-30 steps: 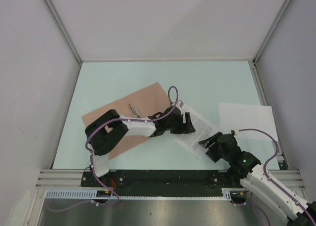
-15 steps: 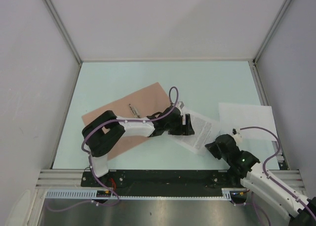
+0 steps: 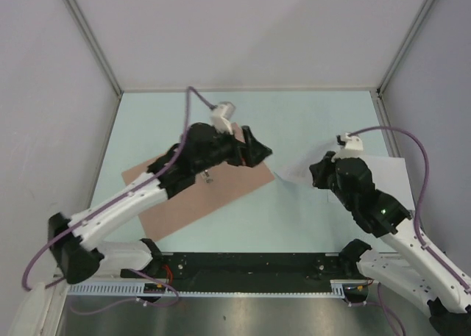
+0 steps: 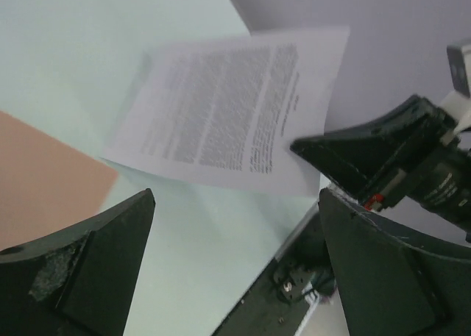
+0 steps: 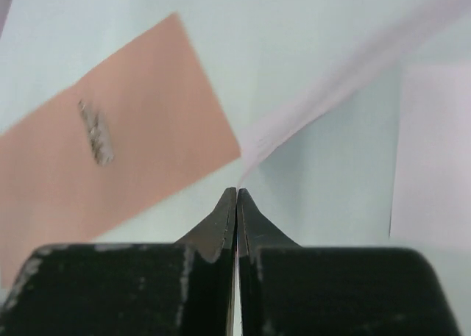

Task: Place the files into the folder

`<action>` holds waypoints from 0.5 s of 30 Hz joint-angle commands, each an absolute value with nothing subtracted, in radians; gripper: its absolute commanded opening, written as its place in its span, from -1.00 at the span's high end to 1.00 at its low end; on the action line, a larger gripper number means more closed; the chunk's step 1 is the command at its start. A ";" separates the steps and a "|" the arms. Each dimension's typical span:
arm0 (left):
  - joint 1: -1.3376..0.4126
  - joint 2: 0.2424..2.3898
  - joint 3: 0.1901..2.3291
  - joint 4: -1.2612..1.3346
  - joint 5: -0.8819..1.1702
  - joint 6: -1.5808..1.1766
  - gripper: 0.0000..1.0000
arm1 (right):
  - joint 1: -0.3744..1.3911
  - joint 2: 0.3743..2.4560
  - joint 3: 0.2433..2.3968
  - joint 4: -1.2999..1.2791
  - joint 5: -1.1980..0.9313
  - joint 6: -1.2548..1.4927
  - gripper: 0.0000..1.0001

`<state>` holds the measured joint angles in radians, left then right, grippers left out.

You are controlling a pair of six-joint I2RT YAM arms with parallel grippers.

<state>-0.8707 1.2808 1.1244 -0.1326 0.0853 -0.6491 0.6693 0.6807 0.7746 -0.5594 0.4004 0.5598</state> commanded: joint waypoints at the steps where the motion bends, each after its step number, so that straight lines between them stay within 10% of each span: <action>1: -0.747 1.067 1.072 -0.274 -0.045 -0.540 -0.99 | 0.680 0.816 0.951 -0.436 0.065 0.068 1.00; 15: -0.664 0.606 1.155 -0.641 -0.480 -0.344 -0.99 | 1.064 1.170 1.272 -0.318 -0.980 0.171 1.00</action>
<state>-0.6716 0.6312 1.1149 -0.5392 -0.3428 -0.4080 1.0260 1.1522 1.2201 -0.4599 -0.6468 0.0860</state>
